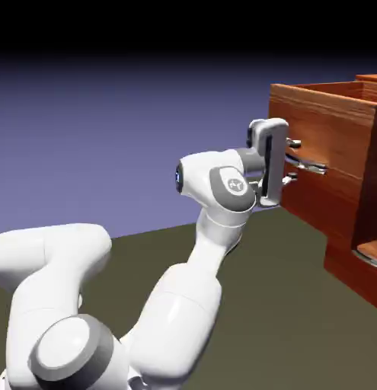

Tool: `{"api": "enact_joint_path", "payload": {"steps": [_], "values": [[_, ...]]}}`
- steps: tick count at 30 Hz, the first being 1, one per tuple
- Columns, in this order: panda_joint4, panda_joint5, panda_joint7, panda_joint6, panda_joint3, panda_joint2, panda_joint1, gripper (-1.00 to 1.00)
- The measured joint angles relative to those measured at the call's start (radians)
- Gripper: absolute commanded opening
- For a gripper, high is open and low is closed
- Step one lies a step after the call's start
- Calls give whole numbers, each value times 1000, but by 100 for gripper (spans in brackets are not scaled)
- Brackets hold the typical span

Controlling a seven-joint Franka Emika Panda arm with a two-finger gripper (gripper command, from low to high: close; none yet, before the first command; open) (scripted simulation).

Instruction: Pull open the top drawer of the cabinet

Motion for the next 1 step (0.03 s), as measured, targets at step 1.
{"api": "enact_joint_path", "payload": {"steps": [1], "values": [[-34,13,4,1,5,0,-36,100]]}}
